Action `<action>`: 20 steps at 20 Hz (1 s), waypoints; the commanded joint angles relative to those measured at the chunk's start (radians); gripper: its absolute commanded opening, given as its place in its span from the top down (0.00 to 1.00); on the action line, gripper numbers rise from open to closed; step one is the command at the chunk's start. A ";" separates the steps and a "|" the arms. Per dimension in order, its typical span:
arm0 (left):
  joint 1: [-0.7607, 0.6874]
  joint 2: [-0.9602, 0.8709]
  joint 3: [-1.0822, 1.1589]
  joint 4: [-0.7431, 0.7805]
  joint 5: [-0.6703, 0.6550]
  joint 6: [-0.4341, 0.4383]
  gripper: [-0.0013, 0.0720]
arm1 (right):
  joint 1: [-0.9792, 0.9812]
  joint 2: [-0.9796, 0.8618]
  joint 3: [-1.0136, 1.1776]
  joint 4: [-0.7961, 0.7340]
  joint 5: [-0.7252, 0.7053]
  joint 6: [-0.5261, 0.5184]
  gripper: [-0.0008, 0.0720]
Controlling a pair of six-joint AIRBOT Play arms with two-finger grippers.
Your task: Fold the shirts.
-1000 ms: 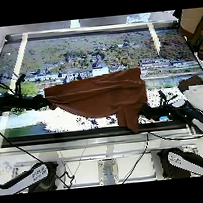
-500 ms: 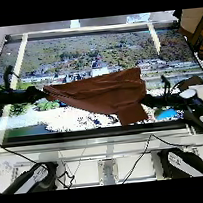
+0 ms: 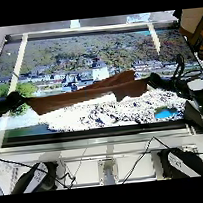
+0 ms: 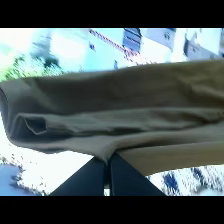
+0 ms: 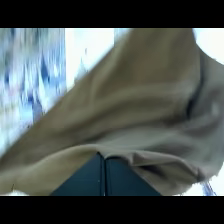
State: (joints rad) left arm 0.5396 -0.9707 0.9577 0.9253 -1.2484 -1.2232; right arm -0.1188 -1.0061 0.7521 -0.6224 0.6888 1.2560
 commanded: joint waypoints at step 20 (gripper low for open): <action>-0.178 -0.531 -0.014 -0.284 0.653 -0.009 0.97 | 0.256 -0.755 0.418 0.110 -0.579 0.087 0.95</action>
State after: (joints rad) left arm 0.3660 -1.4807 0.9314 0.6529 -0.6327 -1.2312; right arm 0.1467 -1.7424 1.1595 -0.5106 0.1020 1.3331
